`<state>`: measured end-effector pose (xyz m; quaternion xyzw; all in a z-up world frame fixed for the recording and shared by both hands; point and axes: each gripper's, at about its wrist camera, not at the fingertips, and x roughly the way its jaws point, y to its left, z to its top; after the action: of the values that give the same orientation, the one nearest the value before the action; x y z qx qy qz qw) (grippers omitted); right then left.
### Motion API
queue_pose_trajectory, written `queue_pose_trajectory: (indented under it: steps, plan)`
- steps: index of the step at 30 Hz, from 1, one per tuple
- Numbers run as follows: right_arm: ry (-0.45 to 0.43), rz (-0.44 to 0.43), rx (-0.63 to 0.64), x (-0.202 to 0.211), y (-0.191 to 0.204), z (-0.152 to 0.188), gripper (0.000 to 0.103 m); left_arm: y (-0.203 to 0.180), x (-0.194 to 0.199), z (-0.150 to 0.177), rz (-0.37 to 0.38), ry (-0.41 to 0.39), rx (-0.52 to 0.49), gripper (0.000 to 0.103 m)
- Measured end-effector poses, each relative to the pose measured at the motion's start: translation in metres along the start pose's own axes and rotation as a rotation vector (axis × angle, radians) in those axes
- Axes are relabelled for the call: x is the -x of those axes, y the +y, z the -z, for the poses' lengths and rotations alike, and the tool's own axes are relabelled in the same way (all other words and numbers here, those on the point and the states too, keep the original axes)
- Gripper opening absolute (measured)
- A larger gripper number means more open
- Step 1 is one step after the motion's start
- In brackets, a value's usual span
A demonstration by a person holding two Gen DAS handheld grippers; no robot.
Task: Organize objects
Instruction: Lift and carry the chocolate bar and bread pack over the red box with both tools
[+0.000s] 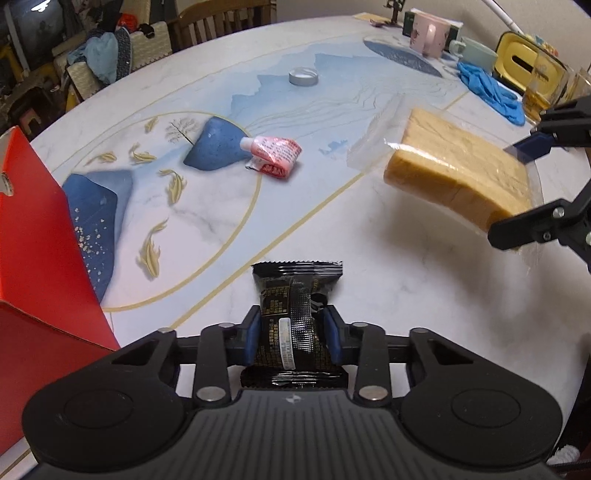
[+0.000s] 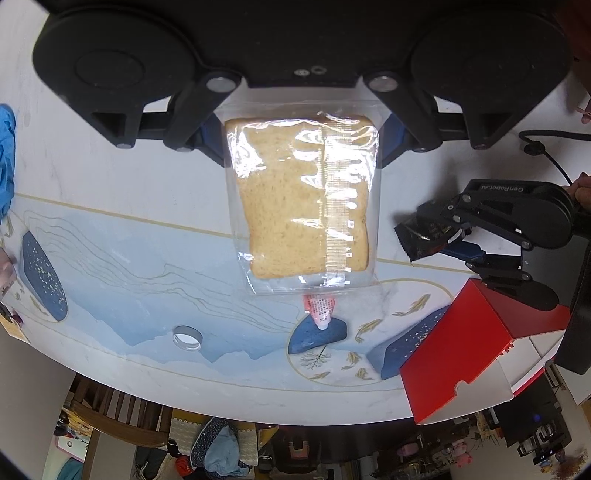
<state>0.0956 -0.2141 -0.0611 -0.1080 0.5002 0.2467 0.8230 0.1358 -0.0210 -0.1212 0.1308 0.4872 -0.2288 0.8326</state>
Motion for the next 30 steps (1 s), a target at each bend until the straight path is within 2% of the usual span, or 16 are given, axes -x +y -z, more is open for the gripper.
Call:
queue_pose_trajectory:
  steps: [7, 14, 24, 30]
  plan:
    - [-0.021, -0.031, -0.007, 0.011, 0.007, -0.014, 0.08, 0.009, 0.03, -0.001, 0.006, -0.075, 0.092, 0.033]
    - [-0.066, -0.058, 0.06, 0.029, 0.033, -0.045, 0.08, 0.027, 0.077, -0.002, -0.008, -0.157, 0.162, 0.033]
    - [-0.125, -0.127, 0.203, 0.038, 0.098, -0.104, 0.08, 0.078, 0.131, 0.012, -0.086, -0.248, 0.267, 0.033]
    - [-0.126, -0.162, 0.245, 0.028, 0.145, -0.138, 0.08, 0.116, 0.152, 0.027, -0.155, -0.274, 0.311, 0.033]
